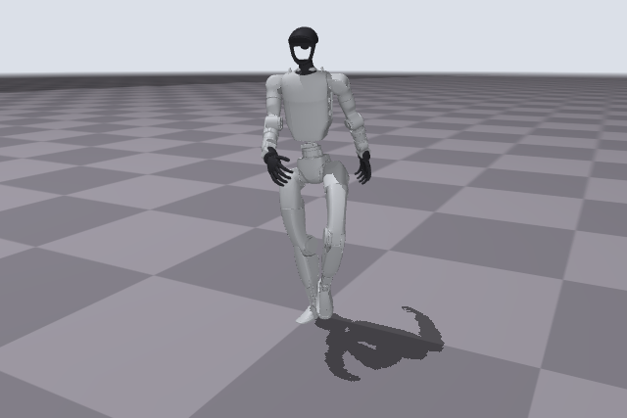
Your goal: Upper body actions
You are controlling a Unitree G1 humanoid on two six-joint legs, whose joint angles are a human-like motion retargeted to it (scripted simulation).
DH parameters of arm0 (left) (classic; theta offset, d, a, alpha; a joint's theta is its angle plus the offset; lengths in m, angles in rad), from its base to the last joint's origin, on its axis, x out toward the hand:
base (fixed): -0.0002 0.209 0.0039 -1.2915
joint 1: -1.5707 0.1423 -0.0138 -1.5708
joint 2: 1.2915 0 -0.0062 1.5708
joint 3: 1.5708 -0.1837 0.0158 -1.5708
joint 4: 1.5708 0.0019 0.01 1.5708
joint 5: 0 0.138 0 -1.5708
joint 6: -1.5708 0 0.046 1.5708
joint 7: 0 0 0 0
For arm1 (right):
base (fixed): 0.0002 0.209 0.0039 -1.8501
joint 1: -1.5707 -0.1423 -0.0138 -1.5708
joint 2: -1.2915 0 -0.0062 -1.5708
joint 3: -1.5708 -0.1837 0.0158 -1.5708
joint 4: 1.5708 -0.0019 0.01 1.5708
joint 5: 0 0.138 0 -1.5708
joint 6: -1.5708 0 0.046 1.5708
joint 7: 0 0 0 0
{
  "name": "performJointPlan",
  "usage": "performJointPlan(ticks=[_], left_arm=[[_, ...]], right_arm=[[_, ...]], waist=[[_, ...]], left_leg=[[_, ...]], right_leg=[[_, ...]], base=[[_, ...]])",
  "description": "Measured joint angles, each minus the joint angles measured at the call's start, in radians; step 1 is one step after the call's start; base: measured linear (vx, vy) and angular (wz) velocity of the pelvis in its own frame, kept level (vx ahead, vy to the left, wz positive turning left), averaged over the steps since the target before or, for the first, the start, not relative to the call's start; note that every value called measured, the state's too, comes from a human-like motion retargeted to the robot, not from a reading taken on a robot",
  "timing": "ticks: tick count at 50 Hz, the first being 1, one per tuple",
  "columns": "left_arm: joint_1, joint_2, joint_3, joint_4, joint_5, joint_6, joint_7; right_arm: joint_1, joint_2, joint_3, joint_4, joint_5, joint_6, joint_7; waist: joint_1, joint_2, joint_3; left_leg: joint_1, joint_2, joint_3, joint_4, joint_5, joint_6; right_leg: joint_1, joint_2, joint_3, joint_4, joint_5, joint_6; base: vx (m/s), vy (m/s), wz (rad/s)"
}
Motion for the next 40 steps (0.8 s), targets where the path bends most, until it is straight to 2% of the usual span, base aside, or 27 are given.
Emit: performJointPlan(ticks=[2, 5, 6, 7, 8, 9, 10, 11, 12, 13, 15, 17, 18, 20, 23, 25, 27, 28, 31, 32, 33, 34, 35, 37, 38, 39, 40], left_arm=[[-0.056, -0.005, -0.064, 0.000, 0.010, -0.006, -0.014], [-0.153, -0.041, -0.198, -0.001, 0.010, -0.040, 0.019], [-0.182, -0.053, -0.237, -0.015, 0.011, -0.059, 0.034], [-0.219, -0.069, -0.286, -0.036, 0.016, -0.080, 0.050], [-0.275, -0.096, -0.352, -0.071, 0.028, -0.104, 0.067], [-0.353, -0.117, -0.401, -0.109, 0.046, -0.113, 0.062], [-0.442, -0.135, -0.442, -0.148, 0.066, -0.115, 0.046], [-0.526, -0.144, -0.464, -0.192, 0.096, -0.129, 0.021], [-0.615, -0.145, -0.491, -0.233, 0.121, -0.144, -0.008], [-0.710, -0.133, -0.528, -0.269, 0.136, -0.164, -0.045], [-0.868, -0.103, -0.547, -0.363, 0.200, -0.178, -0.071], [-0.954, -0.087, -0.529, -0.452, 0.246, -0.184, 0.002], [-0.973, -0.089, -0.524, -0.485, 0.247, -0.195, 0.060], [-0.978, -0.113, -0.524, -0.533, 0.227, -0.234, 0.149], [-0.975, -0.133, -0.582, -0.560, 0.182, -0.275, 0.137], [-0.949, -0.137, -0.596, -0.542, 0.206, -0.262, 0.101], [-0.892, -0.154, -0.600, -0.507, 0.219, -0.241, 0.100], [-0.854, -0.158, -0.597, -0.485, 0.224, -0.233, 0.102], [-0.681, -0.152, -0.580, -0.381, 0.216, -0.227, 0.122], [-0.615, -0.151, -0.568, -0.342, 0.213, -0.219, 0.129], [-0.537, -0.143, -0.542, -0.303, 0.222, -0.210, 0.131], [-0.460, -0.126, -0.500, -0.261, 0.246, -0.191, 0.134], [-0.381, -0.106, -0.450, -0.218, 0.276, -0.166, 0.138], [-0.285, -0.078, -0.308, -0.159, 0.367, -0.055, 0.181], [-0.247, -0.071, -0.265, -0.147, 0.386, -0.036, 0.206], [-0.195, -0.055, -0.245, -0.154, 0.392, -0.056, 0.192], [-0.135, -0.036, -0.238, -0.171, 0.390, -0.096, 0.157]], right_arm=[[0.129, -0.012, 0.013, 0.054, -0.044, -0.001, -0.056], [0.391, -0.048, -0.024, 0.166, -0.160, 0.032, -0.203], [0.449, -0.057, -0.044, 0.217, -0.172, 0.059, -0.240], [0.511, -0.073, -0.072, 0.285, -0.176, 0.094, -0.276], [0.578, -0.100, -0.115, 0.386, -0.166, 0.145, -0.309], [0.609, -0.135, -0.162, 0.468, -0.161, 0.191, -0.331], [0.620, -0.172, -0.211, 0.540, -0.159, 0.234, -0.346], [0.653, -0.199, -0.226, 0.567, -0.129, 0.272, -0.373], [0.687, -0.224, -0.239, 0.584, -0.089, 0.309, -0.399], [0.722, -0.245, -0.249, 0.584, -0.031, 0.343, -0.420], [0.774, -0.279, -0.267, 0.584, 0.049, 0.389, -0.431], [0.813, -0.307, -0.277, 0.584, 0.061, 0.416, -0.436], [0.839, -0.320, -0.286, 0.584, 0.052, 0.424, -0.452], [0.913, -0.344, -0.320, 0.584, 0.049, 0.412, -0.489], [0.989, -0.348, -0.380, 0.584, 0.100, 0.366, -0.508], [1.007, -0.337, -0.391, 0.584, 0.129, 0.360, -0.504], [1.012, -0.319, -0.386, 0.584, 0.128, 0.346, -0.503], [1.006, -0.309, -0.375, 0.584, 0.123, 0.339, -0.499], [0.931, -0.273, -0.294, 0.584, 0.099, 0.353, -0.442], [0.899, -0.255, -0.268, 0.584, 0.098, 0.353, -0.430], [0.861, -0.234, -0.241, 0.584, 0.108, 0.351, -0.420], [0.812, -0.212, -0.212, 0.584, 0.128, 0.339, -0.411], [0.757, -0.189, -0.182, 0.584, 0.155, 0.323, -0.402], [0.567, -0.126, -0.123, 0.522, 0.230, 0.286, -0.321], [0.480, -0.089, -0.127, 0.433, 0.224, 0.265, -0.278], [0.378, -0.062, -0.105, 0.365, 0.222, 0.243, -0.226], [0.269, -0.039, -0.069, 0.306, 0.224, 0.221, -0.169]], waist=[[-0.042, 0.011, -0.063], [-0.095, 0.034, -0.145], [-0.131, 0.049, -0.147], [-0.164, 0.070, -0.148], [-0.190, 0.103, -0.145], [-0.231, 0.142, -0.128], [-0.280, 0.183, -0.104], [-0.317, 0.199, -0.058], [-0.335, 0.208, -0.016], [-0.314, 0.204, 0.018], [-0.364, 0.221, 0.081], [-0.447, 0.251, 0.120], [-0.475, 0.265, 0.117], [-0.474, 0.284, 0.082], [-0.420, 0.276, 0.048], [-0.408, 0.252, 0.038], [-0.380, 0.253, -0.016], [-0.361, 0.248, -0.042], [-0.291, 0.190, -0.060], [-0.280, 0.170, -0.075], [-0.277, 0.149, -0.086], [-0.274, 0.133, -0.113], [-0.272, 0.118, -0.148], [-0.238, 0.079, -0.134], [-0.171, 0.091, -0.099], [-0.135, 0.100, -0.054], [-0.114, 0.107, -0.002]], left_leg=[[0.172, -0.065, -0.025, -0.204, 0.056, -0.025], [0.478, -0.266, -0.126, -0.678, 0.173, -0.078], [0.563, -0.318, -0.173, -0.803, 0.049, -0.095], [0.662, -0.339, -0.139, -0.945, -0.060, -0.094], [0.789, -0.298, 0.056, -1.123, -0.138, -0.056], [0.818, -0.265, 0.058, -1.200, -0.148, -0.051], [0.798, -0.236, -0.037, -1.227, -0.125, -0.062], [0.759, -0.229, -0.159, -1.198, -0.114, -0.065], [0.729, -0.228, -0.236, -1.181, -0.105, -0.063], [0.718, -0.236, -0.224, -1.185, -0.097, -0.054], [0.691, -0.218, -0.183, -1.196, -0.085, -0.040], [0.657, -0.190, -0.219, -1.201, -0.072, -0.043], [0.644, -0.169, -0.203, -1.206, -0.070, -0.048], [0.634, -0.157, -0.185, -1.208, -0.075, -0.043], [0.664, -0.170, -0.183, -1.209, -0.092, -0.039], [0.697, -0.187, -0.195, -1.202, -0.107, -0.040], [0.705, -0.203, -0.193, -1.215, -0.113, -0.042], [0.712, -0.217, -0.182, -1.220, -0.119, -0.042], [0.814, -0.265, -0.106, -1.211, -0.166, -0.049], [0.826, -0.288, -0.097, -1.193, -0.178, -0.051], [0.827, -0.308, -0.105, -1.155, -0.184, -0.053], [0.811, -0.309, -0.069, -1.093, -0.156, -0.061], [0.786, -0.301, -0.012, -1.019, -0.110, -0.071], [0.622, -0.157, 0.094, -0.641, 0.113, -0.070], [0.466, -0.057, 0.064, -0.406, 0.203, -0.039], [0.334, 0.000, 0.025, -0.221, 0.193, -0.007], [0.214, 0.035, -0.018, -0.062, 0.133, 0.026]], right_leg=[[0.006, -0.002, -0.040, 0.012, -0.027, 0.022], [0.026, -0.004, -0.087, 0.077, -0.084, 0.062], [0.040, 0.007, -0.123, 0.105, -0.098, 0.071], [0.048, 0.016, -0.179, 0.154, -0.080, 0.078], [0.044, 0.020, -0.274, 0.241, 0.000, 0.078], [-0.033, -0.005, -0.321, 0.415, 0.125, 0.079], [-0.147, -0.044, -0.345, 0.632, 0.272, 0.081], [-0.303, 0.036, -0.190, 0.812, 0.326, 0.107], [-0.443, 0.078, -0.088, 0.987, 0.342, 0.111], [-0.551, 0.043, -0.093, 1.154, 0.283, 0.075], [-0.744, -0.051, -0.181, 1.405, 0.221, 0.002], [-0.897, -0.065, -0.225, 1.506, 0.199, -0.030], [-0.966, -0.039, -0.236, 1.521, 0.179, -0.041], [-1.022, -0.027, -0.272, 1.517, 0.129, -0.062], [-0.942, -0.020, -0.261, 1.448, 0.136, -0.020], [-0.809, -0.016, -0.221, 1.358, 0.160, 0.034], [-0.648, 0.012, -0.195, 1.177, 0.186, 0.054], [-0.559, 0.031, -0.173, 1.062, 0.208, 0.068], [-0.206, 0.081, -0.068, 0.620, 0.273, 0.082], [-0.099, 0.091, -0.040, 0.463, 0.242, 0.089], [0.005, 0.103, -0.021, 0.319, 0.119, 0.117], [0.078, 0.063, -0.151, 0.216, 0.029, 0.095], [0.135, -0.004, -0.354, 0.134, -0.044, 0.048], [0.074, -0.007, -0.128, 0.110, -0.099, 0.037], [0.064, 0.005, -0.120, 0.080, -0.074, 0.025], [0.063, 0.023, -0.100, 0.071, -0.059, 0.015], [0.066, 0.044, -0.074, 0.074, -0.049, 0.006]], base=[[0.34, 0.13, 0.74], [0.53, 0.22, 0.81], [0.51, 0.23, 1.23], [0.44, 0.20, 1.06], [0.22, 0.19, 1.02], [-0.11, 0.17, 1.19], [-0.38, 0.16, 1.34], [-0.47, 0.17, 0.96], [-0.52, 0.18, -0.08], [-0.60, 0.19, -0.36], [-0.60, 0.20, 0.33], [-0.33, 0.14, 0.81], [0.00, 0.04, 0.18], [0.32, -0.04, -0.44], [0.24, -0.07, -0.34], [0.11, -0.07, 0.05], [0.23, -0.06, -0.23], [0.27, -0.04, -0.68], [0.30, -0.07, -0.89], [0.29, -0.11, -0.10], [0.33, -0.06, -0.05], [0.32, -0.02, -0.11], [0.08, -0.05, -0.41], [-0.35, -0.10, -1.23], [-0.66, -0.13, -1.93], [-0.73, -0.19, -1.76], [-0.66, -0.28, -0.94]])
